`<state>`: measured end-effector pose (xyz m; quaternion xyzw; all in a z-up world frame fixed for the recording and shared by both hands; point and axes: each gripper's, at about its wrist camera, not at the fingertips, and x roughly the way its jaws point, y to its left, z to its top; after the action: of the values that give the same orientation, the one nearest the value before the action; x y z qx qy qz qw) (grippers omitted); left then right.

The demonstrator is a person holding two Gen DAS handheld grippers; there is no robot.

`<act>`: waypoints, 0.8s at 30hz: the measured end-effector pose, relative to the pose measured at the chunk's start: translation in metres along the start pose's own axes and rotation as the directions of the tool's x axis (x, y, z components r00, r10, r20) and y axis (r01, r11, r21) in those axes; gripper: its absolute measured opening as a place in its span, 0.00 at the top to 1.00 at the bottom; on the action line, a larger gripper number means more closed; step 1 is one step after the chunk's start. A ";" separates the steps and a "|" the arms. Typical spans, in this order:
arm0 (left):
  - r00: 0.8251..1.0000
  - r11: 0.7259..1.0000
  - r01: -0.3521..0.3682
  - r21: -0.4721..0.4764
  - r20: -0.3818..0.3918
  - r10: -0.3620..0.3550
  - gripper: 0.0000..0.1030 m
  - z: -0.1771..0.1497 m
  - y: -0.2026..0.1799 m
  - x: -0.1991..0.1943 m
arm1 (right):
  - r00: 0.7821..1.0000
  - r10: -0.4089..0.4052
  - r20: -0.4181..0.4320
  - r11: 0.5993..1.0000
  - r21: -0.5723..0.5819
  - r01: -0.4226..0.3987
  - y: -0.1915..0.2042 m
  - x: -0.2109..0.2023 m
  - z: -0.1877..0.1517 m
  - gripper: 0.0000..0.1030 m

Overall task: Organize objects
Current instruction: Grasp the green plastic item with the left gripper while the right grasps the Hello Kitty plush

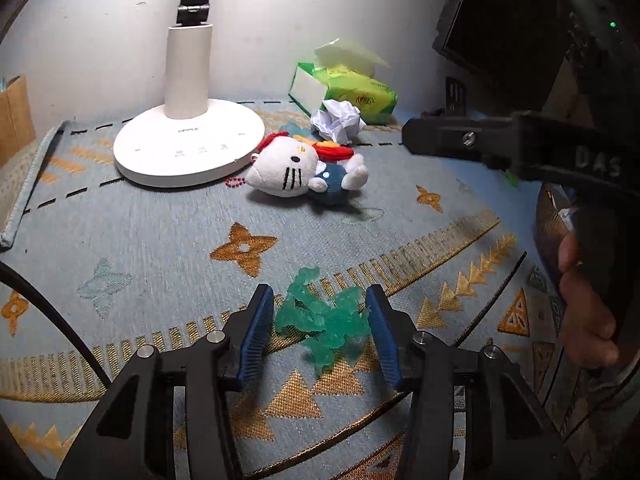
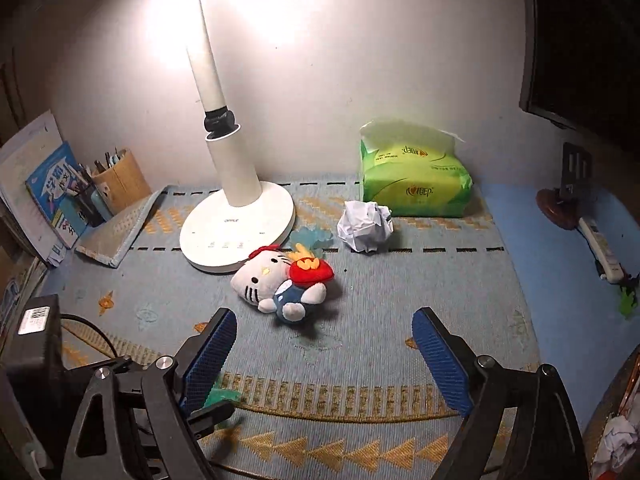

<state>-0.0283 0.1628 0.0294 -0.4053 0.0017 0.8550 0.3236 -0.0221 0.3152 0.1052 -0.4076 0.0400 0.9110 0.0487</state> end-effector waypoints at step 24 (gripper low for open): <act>0.990 0.951 -0.085 -0.298 0.085 0.115 0.56 0.004 0.072 -0.017 | 0.997 0.075 0.023 0.997 0.021 -0.075 -0.007 -0.003 -0.012 0.45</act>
<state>-0.0631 0.0980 0.0251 -0.4045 -0.1212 0.8804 0.2156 -0.0103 0.3203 0.0988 -0.3952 0.0649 0.9161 0.0193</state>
